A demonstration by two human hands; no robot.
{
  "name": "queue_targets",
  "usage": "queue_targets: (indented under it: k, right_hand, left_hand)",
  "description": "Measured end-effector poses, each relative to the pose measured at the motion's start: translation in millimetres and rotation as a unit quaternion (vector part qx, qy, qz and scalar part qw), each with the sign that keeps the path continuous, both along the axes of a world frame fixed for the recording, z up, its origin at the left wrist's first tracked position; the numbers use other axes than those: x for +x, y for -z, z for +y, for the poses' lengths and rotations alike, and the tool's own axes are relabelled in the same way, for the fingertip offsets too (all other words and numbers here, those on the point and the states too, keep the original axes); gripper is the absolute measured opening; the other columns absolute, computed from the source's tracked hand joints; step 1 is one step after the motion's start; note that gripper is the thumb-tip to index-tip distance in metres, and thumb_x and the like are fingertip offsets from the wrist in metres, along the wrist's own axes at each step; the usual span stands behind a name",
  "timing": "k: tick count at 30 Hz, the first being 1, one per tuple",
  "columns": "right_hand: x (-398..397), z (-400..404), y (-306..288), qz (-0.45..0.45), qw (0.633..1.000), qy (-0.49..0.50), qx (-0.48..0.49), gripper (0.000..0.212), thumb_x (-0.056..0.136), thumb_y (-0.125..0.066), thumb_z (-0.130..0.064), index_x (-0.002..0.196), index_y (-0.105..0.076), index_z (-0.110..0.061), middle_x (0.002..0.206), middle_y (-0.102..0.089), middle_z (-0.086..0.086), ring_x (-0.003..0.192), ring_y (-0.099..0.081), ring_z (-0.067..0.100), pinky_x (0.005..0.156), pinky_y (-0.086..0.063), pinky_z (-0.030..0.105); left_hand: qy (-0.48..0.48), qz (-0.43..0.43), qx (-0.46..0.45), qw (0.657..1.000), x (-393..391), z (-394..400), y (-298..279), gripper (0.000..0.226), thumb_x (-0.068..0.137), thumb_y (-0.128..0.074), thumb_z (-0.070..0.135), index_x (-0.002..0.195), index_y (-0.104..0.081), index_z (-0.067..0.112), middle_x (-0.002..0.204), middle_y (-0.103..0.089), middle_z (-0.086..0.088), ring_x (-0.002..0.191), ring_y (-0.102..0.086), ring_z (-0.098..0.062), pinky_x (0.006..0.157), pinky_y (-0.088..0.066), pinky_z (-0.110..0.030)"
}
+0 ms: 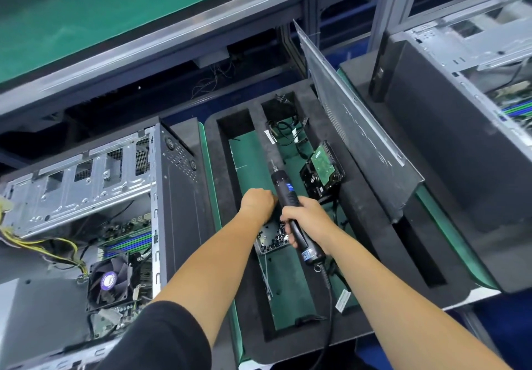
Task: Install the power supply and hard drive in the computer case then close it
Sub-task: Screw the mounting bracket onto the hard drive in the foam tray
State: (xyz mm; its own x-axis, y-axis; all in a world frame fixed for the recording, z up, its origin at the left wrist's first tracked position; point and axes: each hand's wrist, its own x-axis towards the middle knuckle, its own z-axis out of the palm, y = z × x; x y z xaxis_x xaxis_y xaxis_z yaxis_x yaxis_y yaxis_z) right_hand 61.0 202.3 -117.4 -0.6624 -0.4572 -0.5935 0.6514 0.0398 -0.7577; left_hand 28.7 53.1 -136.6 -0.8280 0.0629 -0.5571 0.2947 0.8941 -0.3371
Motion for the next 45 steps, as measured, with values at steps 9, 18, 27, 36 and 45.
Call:
queue_targets:
  k: [9, 18, 27, 36, 45]
  right_hand:
    - [0.6, 1.6, -3.0, -0.005, 1.000, -0.001, 0.005, 0.017, 0.075, -0.062, -0.008, 0.088, -0.052, -0.008, 0.058, -0.054, 0.012, 0.043, -0.049, 0.023, 0.043, -0.043, 0.027]
    - [0.1, 2.4, -2.2, 0.010, 1.000, -0.006, 0.018, 0.019, 0.075, -0.063, -0.009, 0.090, -0.052, -0.007, 0.055, -0.057, 0.010, 0.041, -0.051, 0.024, 0.042, -0.044, 0.026]
    - [22.9, -5.4, -43.0, 0.031, 0.999, -0.015, -0.008, 0.020, 0.082, -0.069, -0.005, 0.087, -0.050, -0.008, 0.057, -0.055, 0.007, 0.044, -0.053, 0.024, 0.045, -0.045, 0.029]
    - [74.9, -39.0, -134.5, 0.135, 0.981, -0.124, -0.056, 0.031, 0.082, -0.074, -0.007, 0.099, -0.047, -0.009, 0.063, -0.058, 0.005, 0.047, -0.056, 0.019, 0.046, -0.048, 0.028]
    - [174.0, -102.3, -188.8, 0.225, 0.964, -0.132, -0.041, 0.033, 0.082, -0.069, -0.002, 0.103, -0.044, -0.009, 0.061, -0.058, 0.009, 0.043, -0.053, 0.021, 0.045, -0.048, 0.030]
  left_hand:
    - [-0.012, -0.030, -0.017, 0.999, 0.7, 4.4, 7.9, 0.023, 0.092, -0.045, 0.005, 0.110, -0.060, 0.010, 0.110, -0.065, -0.004, 0.100, -0.063, -0.026, 0.070, -0.044, -0.030]
    - [-0.163, 0.000, 0.166, 0.973, 0.2, -14.5, -28.6, 0.004, 0.083, -0.053, 0.004, 0.086, -0.055, 0.006, 0.094, -0.061, -0.016, 0.079, -0.057, -0.031, 0.063, -0.043, -0.033]
    - [-0.430, 0.207, 0.530, 0.701, 3.2, -33.5, -115.3, 0.023, 0.085, -0.058, -0.002, 0.062, -0.060, 0.003, 0.066, -0.061, -0.015, 0.060, -0.059, -0.021, 0.062, -0.053, -0.029]
    - [-0.469, 0.341, 0.646, 0.496, 50.4, -61.6, -187.0, 0.024, 0.082, -0.059, -0.005, 0.062, -0.064, 0.009, 0.056, -0.058, -0.004, 0.053, -0.051, -0.013, 0.053, -0.045, -0.020]
    - [-0.435, 0.336, 0.698, 0.459, 154.3, -127.8, -234.6, 0.021, 0.090, -0.064, 0.019, 0.073, -0.068, 0.007, 0.053, -0.058, 0.003, 0.051, -0.048, -0.010, 0.053, -0.043, -0.021]
